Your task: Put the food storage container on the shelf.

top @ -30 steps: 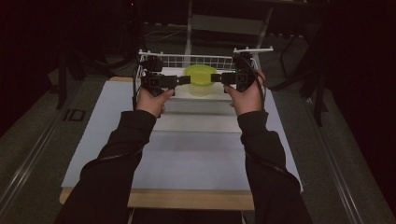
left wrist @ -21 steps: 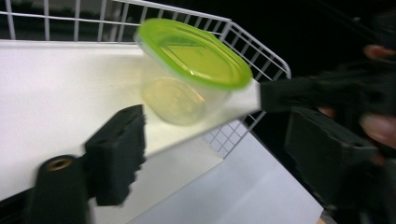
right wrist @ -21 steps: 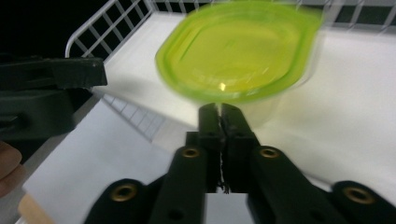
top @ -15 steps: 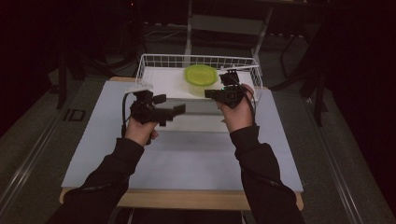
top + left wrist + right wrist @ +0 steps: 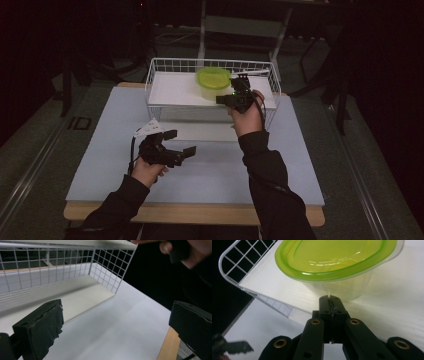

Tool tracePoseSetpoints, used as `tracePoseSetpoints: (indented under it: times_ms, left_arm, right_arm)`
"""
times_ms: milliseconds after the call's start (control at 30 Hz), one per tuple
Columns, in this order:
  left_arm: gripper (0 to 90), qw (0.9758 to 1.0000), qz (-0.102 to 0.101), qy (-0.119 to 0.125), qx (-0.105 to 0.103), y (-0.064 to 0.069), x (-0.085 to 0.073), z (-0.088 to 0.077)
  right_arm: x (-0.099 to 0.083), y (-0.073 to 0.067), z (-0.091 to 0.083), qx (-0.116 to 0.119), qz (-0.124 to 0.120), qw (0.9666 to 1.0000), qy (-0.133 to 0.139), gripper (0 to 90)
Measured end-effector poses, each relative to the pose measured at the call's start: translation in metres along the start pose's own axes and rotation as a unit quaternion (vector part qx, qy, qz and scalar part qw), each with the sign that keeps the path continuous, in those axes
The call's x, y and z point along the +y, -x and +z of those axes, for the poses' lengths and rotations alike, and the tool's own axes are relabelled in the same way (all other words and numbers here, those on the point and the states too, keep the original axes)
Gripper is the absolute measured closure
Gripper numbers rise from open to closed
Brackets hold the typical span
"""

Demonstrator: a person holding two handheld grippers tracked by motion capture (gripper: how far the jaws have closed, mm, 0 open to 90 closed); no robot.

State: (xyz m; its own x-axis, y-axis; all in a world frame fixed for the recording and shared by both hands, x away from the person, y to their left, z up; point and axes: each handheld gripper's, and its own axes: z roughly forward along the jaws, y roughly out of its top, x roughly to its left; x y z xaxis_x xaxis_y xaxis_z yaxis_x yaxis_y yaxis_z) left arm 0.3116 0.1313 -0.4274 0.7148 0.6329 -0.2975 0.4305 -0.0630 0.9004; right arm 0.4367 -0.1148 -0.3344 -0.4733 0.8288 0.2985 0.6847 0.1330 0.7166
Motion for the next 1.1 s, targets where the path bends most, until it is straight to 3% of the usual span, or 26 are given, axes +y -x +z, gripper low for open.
tracePoseSetpoints:
  times_ms: [233,433,533,567,700,833,1000,1100]
  left_arm:
    - [0.5,0.9999,0.007,0.001,-0.008,0.003,-0.004,0.002]
    - [0.5,0.9996,0.026,0.005,-0.012,0.005,-0.009,0.000]
    - [0.5,0.9994,0.026,0.004,-0.020,0.009,-0.012,-0.001]
    - [0.5,0.9994,0.027,0.006,-0.023,0.011,-0.013,-0.002]
    - [0.5,0.9988,0.042,0.002,-0.028,0.016,-0.020,-0.005]
    - [0.5,0.9985,0.040,-0.008,-0.035,0.017,-0.026,-0.005]
    - [0.5,0.9975,0.056,-0.014,-0.040,0.021,-0.031,-0.011]
    - [0.5,0.9978,0.047,-0.014,-0.044,0.021,-0.035,-0.014]
  right_arm:
    - [0.001,-0.002,0.002,-0.011,-0.004,0.9999,-0.006,86.8]
    - [-0.010,-0.009,-0.010,0.018,-0.025,0.9995,-0.001,78.8]
    - [-0.018,-0.012,-0.017,0.019,-0.042,0.9989,0.007,74.9]
    - [-0.025,-0.015,-0.019,0.019,-0.054,0.9983,0.012,70.0]
    - [-0.036,-0.019,-0.023,0.021,-0.078,0.9967,0.014,64.4]
    - [-0.055,-0.022,-0.025,0.018,-0.103,0.9942,0.022,52.5]
    - [-0.078,-0.021,-0.024,0.017,-0.127,0.9914,0.025,43.8]
    - [-0.091,-0.018,-0.022,0.024,-0.129,0.9911,0.024,39.6]
